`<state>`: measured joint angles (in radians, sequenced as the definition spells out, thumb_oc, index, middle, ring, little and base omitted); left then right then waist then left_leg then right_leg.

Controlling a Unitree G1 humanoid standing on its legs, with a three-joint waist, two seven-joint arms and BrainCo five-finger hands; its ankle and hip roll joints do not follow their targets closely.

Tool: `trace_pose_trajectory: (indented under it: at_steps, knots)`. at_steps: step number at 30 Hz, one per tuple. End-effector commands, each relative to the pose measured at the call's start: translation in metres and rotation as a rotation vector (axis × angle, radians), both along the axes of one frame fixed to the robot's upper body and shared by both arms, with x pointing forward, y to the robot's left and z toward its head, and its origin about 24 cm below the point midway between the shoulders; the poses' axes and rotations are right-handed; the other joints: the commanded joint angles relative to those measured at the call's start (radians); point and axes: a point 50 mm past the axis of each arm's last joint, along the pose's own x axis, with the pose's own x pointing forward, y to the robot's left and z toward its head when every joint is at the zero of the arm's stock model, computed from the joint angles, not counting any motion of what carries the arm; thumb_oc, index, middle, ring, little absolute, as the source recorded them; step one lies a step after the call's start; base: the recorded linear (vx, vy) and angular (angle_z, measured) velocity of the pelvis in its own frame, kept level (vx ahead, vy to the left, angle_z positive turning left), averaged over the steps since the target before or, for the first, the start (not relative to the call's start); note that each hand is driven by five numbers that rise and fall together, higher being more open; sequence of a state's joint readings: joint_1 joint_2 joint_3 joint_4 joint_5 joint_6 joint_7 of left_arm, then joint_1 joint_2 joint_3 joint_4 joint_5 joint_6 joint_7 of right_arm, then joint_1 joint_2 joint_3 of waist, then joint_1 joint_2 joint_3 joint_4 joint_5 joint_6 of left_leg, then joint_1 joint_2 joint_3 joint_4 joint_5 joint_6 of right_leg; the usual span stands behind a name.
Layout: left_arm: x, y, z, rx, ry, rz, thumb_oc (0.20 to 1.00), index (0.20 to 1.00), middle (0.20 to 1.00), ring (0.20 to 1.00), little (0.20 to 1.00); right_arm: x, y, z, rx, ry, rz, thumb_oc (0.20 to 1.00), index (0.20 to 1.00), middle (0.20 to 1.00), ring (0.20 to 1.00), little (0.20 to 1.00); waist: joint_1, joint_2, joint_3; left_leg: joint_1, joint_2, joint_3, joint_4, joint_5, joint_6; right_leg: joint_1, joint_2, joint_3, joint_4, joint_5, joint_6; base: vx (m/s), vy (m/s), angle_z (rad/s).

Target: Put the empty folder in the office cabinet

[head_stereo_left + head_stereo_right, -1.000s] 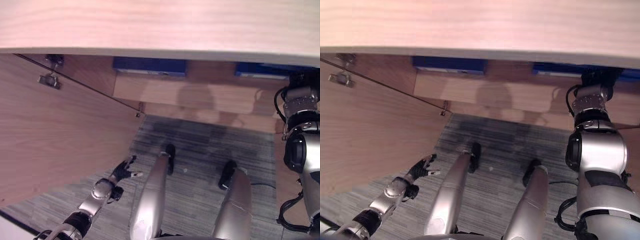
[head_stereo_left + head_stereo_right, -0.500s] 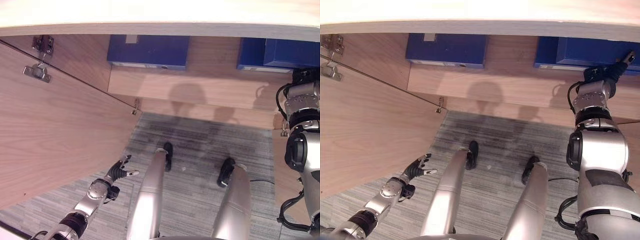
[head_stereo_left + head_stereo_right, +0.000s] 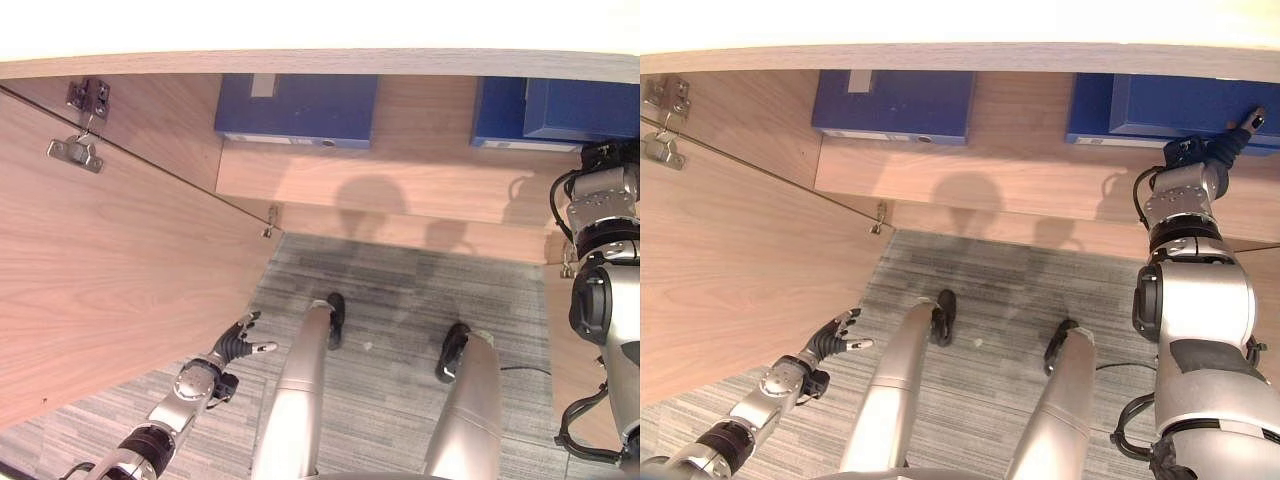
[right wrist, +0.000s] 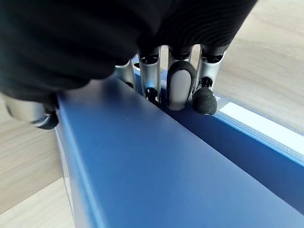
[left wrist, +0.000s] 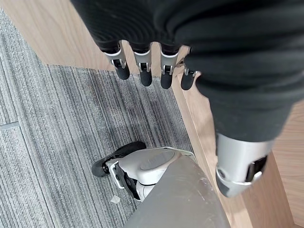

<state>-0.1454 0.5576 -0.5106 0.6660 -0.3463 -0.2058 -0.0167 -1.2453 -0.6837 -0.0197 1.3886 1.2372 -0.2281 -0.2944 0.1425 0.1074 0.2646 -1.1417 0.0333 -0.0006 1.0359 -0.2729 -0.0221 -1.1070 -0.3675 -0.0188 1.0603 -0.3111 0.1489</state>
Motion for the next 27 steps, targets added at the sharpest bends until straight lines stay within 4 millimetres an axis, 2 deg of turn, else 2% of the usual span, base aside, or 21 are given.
trace_pose_trajectory:
  at_steps: [1, 3, 8, 9, 17, 21, 27]
  knots:
    - [-0.012, 0.021, -0.010, 0.038, 0.045, 0.080, 1.000, 1.000, 1.000, 1.000, 1.000, -0.040, -0.055, 0.032, -0.105, -0.035, -0.244, 0.200, 0.200, 0.200, 0.200, 0.200, -0.026, 0.031, -0.030, 0.033, 0.102, -0.087, -0.119, 0.020, -0.122, 0.035, 0.022, -0.065, 0.015, -0.136, 0.002, 0.00, 0.000, 0.00]
    - [-0.012, 0.023, -0.010, 0.060, 0.041, 0.086, 1.000, 1.000, 1.000, 1.000, 1.000, -0.037, -0.052, 0.028, -0.134, 0.077, -0.247, 0.200, 0.200, 0.200, 0.200, 0.200, -0.030, 0.028, -0.024, 0.032, 0.099, -0.088, -0.118, 0.020, -0.124, 0.043, 0.024, -0.064, 0.019, -0.143, -0.001, 0.00, 0.000, 0.00]
    - [-0.011, 0.021, -0.012, 0.072, 0.034, 0.113, 1.000, 1.000, 1.000, 1.000, 1.000, -0.023, -0.032, 0.021, -0.125, 0.179, -0.212, 0.200, 0.200, 0.200, 0.200, 0.200, -0.044, 0.019, -0.016, 0.041, 0.100, -0.086, -0.132, 0.022, -0.125, 0.055, 0.029, -0.065, 0.012, -0.142, -0.005, 0.00, 0.000, 0.00]
    - [-0.011, 0.020, -0.014, 0.081, 0.038, 0.128, 1.000, 1.000, 1.000, 1.000, 1.000, -0.017, -0.022, 0.016, -0.109, 0.228, -0.194, 0.200, 0.200, 0.200, 0.200, 0.200, -0.050, 0.013, -0.014, 0.043, 0.101, -0.084, -0.134, 0.022, -0.125, 0.058, 0.034, -0.066, 0.011, -0.143, -0.009, 0.00, 0.000, 0.00]
    - [-0.010, 0.017, -0.018, 0.097, 0.045, 0.152, 1.000, 1.000, 1.000, 1.000, 1.000, -0.008, -0.004, 0.003, -0.192, 0.397, -0.156, 0.200, 0.200, 0.200, 0.200, 0.200, -0.060, 0.003, -0.009, 0.041, 0.102, -0.084, -0.140, 0.026, -0.124, 0.058, 0.037, -0.068, 0.012, -0.143, -0.017, 0.00, -0.002, -0.01]
    - [-0.011, 0.017, -0.021, 0.107, 0.051, 0.168, 1.000, 1.000, 1.000, 1.000, 1.000, -0.004, 0.004, 0.002, -0.215, 0.433, -0.142, 0.200, 0.200, 0.200, 0.200, 0.200, -0.061, -0.002, -0.007, 0.040, 0.102, -0.084, -0.139, 0.027, -0.123, 0.058, 0.042, -0.070, 0.015, -0.144, -0.021, 0.00, 0.000, 0.00]
    - [-0.012, 0.014, -0.023, 0.109, 0.055, 0.169, 1.000, 1.000, 1.000, 1.000, 1.000, -0.001, 0.009, 0.007, -0.179, 0.398, -0.148, 0.200, 0.200, 0.200, 0.200, 0.200, -0.061, -0.002, -0.004, 0.040, 0.104, -0.085, -0.140, 0.027, -0.123, 0.060, 0.044, -0.071, 0.018, -0.150, -0.024, 0.00, 0.000, 0.00]
